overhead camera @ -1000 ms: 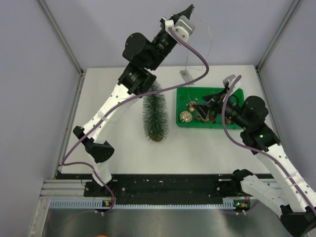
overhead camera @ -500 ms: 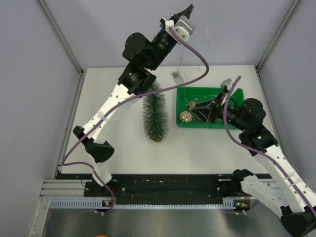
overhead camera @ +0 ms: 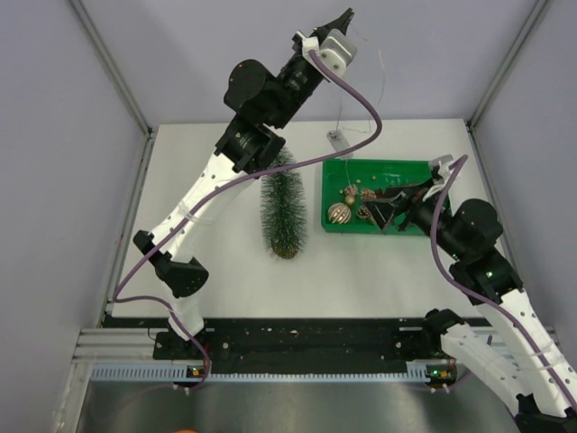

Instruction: Decorate the small christmas tree

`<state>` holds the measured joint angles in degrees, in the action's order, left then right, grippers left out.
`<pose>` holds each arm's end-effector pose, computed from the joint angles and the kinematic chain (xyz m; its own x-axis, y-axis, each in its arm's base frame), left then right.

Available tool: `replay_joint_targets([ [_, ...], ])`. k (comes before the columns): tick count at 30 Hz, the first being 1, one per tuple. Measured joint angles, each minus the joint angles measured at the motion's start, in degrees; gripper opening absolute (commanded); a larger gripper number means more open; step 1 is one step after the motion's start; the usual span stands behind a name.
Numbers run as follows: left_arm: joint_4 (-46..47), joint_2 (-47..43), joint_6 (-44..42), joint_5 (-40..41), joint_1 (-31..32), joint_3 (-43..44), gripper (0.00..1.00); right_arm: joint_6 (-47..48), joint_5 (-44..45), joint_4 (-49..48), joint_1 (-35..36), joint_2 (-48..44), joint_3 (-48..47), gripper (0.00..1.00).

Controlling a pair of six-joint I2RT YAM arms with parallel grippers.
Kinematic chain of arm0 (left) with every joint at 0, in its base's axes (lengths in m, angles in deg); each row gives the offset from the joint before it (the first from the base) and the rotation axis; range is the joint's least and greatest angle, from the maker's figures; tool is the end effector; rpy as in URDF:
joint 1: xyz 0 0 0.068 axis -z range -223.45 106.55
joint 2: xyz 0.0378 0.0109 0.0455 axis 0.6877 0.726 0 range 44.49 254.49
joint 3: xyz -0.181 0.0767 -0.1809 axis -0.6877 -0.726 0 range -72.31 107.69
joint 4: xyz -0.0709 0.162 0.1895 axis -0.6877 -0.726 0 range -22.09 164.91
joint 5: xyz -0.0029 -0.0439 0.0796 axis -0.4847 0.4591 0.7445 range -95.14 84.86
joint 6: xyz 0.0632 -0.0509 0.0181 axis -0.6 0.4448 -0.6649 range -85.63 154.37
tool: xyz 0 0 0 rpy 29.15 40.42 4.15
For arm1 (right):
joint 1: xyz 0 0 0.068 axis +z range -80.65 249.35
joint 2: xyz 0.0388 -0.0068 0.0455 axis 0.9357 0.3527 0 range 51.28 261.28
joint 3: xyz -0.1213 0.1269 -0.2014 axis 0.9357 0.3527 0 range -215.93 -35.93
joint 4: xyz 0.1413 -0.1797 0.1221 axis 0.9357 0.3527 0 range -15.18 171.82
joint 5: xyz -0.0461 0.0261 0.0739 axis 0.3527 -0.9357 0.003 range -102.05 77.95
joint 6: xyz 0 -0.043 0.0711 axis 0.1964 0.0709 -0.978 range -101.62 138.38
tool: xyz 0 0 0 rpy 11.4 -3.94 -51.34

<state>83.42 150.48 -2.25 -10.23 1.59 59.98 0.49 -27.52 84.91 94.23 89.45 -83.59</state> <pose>0.2797 -0.2890 0.6064 0.7747 0.0650 -0.6289 0.3665 0.7645 0.5304 0.1645 0.0977 0.3708 -0.2079 0.2300 -0.9507 -0.6132 0.7266 0.3099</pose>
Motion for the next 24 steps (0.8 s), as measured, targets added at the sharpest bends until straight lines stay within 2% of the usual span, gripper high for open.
replay_joint_targets([
  [9, 0.0, -0.2, 0.0, 0.0, 0.0, 0.0, 0.00, -0.8, 15.0, 6.7, 0.0, -0.5, -0.1, 0.79],
  [16, 0.0, -0.4, 0.0, 0.0, 0.0, 0.0, 0.00, -1.6, 23.6, 8.5, 0.0, -3.7, -0.7, 0.81],
  [19, 0.0, -0.4, 0.0, 0.0, 0.0, 0.0, 0.00, -1.4, 22.5, 7.9, 0.0, -5.3, -1.2, 0.82],
  [24, 0.0, -0.4, 0.0, 0.0, 0.0, 0.0, 0.00, -0.5, 13.7, 5.4, 0.0, -8.2, -1.1, 0.82],
])
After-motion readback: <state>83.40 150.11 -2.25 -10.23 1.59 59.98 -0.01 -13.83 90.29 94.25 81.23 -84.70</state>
